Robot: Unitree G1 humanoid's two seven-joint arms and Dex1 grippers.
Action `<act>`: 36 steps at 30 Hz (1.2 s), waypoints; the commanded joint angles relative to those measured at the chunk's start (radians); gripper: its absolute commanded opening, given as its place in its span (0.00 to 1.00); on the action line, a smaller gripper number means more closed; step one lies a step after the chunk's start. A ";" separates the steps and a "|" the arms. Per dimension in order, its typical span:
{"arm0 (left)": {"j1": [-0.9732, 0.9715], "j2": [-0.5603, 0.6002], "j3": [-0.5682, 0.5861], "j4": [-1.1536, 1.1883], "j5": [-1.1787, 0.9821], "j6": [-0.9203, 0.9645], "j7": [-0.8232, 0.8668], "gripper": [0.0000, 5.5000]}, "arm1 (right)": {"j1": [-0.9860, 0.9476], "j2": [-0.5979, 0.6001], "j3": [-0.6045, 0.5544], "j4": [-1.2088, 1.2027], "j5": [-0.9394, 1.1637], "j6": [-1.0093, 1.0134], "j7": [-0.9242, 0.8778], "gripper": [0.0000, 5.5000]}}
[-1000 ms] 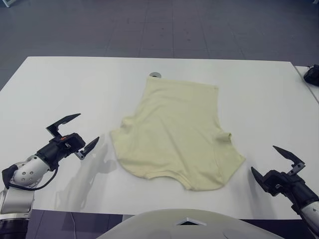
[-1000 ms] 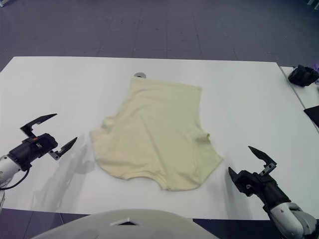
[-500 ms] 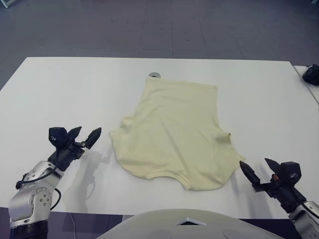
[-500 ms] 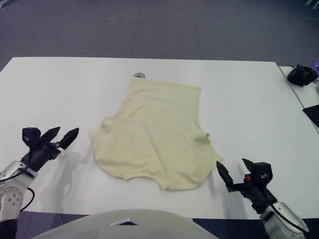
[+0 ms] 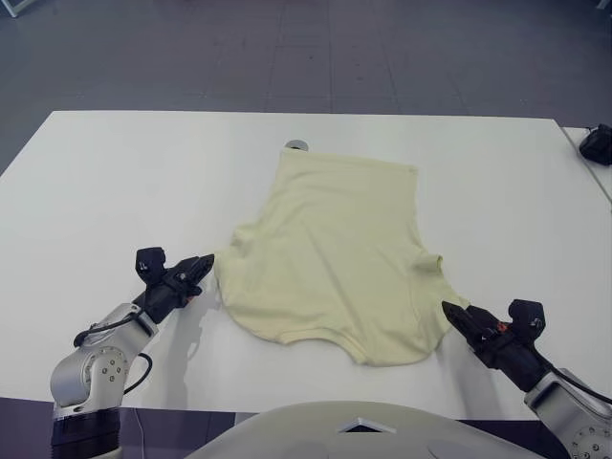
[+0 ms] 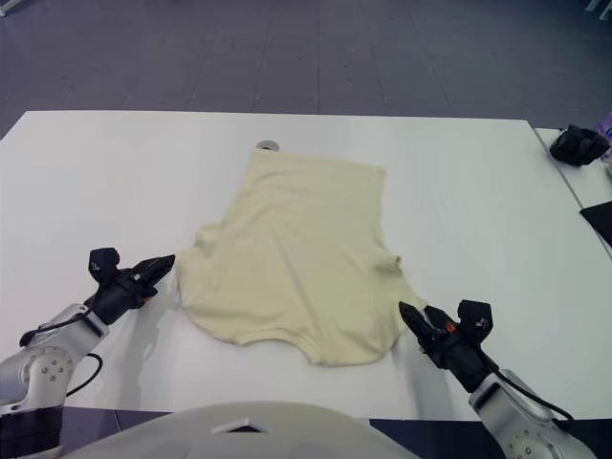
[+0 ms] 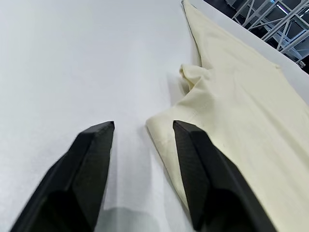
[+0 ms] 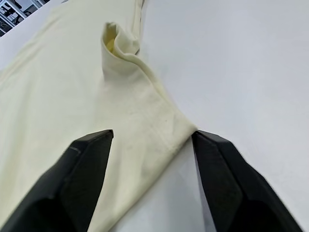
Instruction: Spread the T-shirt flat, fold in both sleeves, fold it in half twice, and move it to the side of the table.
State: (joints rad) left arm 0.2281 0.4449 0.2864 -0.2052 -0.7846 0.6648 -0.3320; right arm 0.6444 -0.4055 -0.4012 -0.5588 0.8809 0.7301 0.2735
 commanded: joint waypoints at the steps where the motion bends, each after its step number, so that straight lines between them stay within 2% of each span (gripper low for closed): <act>1: -0.033 -0.019 -0.009 0.015 -0.024 0.062 -0.012 0.27 | -0.008 0.037 -0.012 0.024 0.028 0.037 -0.051 0.45; 9: -0.057 -0.013 0.001 0.027 0.004 0.090 -0.019 0.01 | -0.020 0.045 0.003 -0.003 0.048 0.048 -0.061 0.20; 15: -0.053 -0.004 0.035 -0.052 -0.039 0.112 -0.049 0.00 | -0.051 0.041 -0.028 -0.051 0.129 0.037 -0.043 0.00; 19: 0.015 0.061 0.034 -0.189 -0.090 0.174 -0.117 0.00 | -0.073 0.011 -0.056 -0.091 0.192 0.044 -0.041 0.00; 23: 0.021 0.126 0.067 -0.309 -0.143 0.220 -0.142 0.00 | -0.084 -0.026 0.013 -0.162 0.190 0.055 -0.005 0.00; 25: -0.026 0.135 0.047 -0.338 -0.156 0.229 -0.137 0.00 | -0.101 -0.042 0.050 -0.185 0.182 0.057 0.010 0.00; 30: -0.165 0.109 -0.120 -0.353 -0.117 0.224 -0.141 0.00 | -0.197 -0.096 0.177 -0.163 0.116 0.072 0.052 0.00; 36: -0.169 0.151 -0.354 -0.318 0.044 0.148 -0.254 0.00 | -0.287 -0.138 0.336 -0.078 -0.002 0.070 0.133 0.00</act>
State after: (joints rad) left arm 0.0539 0.5714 0.0008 -0.5435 -0.8041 0.8412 -0.5469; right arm 0.3786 -0.5235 -0.1166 -0.6618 0.9176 0.7912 0.3765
